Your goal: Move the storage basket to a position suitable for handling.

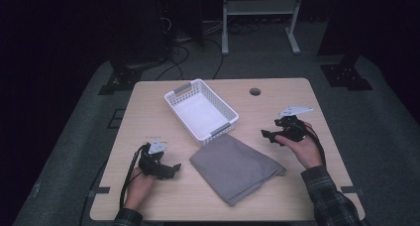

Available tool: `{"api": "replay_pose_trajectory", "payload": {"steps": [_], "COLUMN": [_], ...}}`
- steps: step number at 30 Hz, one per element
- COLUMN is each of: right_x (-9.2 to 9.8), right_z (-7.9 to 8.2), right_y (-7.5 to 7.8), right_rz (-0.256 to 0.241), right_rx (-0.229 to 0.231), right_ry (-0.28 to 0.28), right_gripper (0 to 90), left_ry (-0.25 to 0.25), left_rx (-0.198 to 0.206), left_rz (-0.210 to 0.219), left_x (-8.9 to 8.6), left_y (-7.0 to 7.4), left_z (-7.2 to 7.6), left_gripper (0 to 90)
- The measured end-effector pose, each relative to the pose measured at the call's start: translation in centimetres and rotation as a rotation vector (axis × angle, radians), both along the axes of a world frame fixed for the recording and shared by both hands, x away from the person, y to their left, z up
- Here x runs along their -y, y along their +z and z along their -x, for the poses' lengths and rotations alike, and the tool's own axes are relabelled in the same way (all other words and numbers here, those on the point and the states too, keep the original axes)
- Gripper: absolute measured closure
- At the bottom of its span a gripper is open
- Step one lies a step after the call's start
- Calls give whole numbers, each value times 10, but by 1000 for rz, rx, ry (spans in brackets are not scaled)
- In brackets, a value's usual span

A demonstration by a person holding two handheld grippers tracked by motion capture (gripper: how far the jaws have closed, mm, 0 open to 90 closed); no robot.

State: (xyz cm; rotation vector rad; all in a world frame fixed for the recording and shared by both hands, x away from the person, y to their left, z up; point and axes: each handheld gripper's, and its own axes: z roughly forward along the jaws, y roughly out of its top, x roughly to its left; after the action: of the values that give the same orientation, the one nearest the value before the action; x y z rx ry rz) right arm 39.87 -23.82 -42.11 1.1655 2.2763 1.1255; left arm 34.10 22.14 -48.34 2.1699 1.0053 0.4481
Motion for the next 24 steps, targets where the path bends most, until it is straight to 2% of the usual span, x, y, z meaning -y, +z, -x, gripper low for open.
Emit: {"api": "replay_pose_trajectory", "payload": {"steps": [8,10,15,24], "right_x": [-14,-20,-28,-45], "right_z": [-12,-17,-23,-39], "right_y": [8,10,14,21], "right_rz": [0,2,-2,-3], "right_rx": [-19,-27,-27,-35], "right_ry": [19,22,29,70], "right_gripper": [308,349,361,462], "left_ry": [2,2,-1,0], "left_rx": [-2,-2,-1,-2], "left_rz": [3,3,-2,0], "left_x": [0,0,0,0], "left_y": [0,0,0,0], "left_z": [0,0,0,0], "left_gripper": [0,0,0,0]}}
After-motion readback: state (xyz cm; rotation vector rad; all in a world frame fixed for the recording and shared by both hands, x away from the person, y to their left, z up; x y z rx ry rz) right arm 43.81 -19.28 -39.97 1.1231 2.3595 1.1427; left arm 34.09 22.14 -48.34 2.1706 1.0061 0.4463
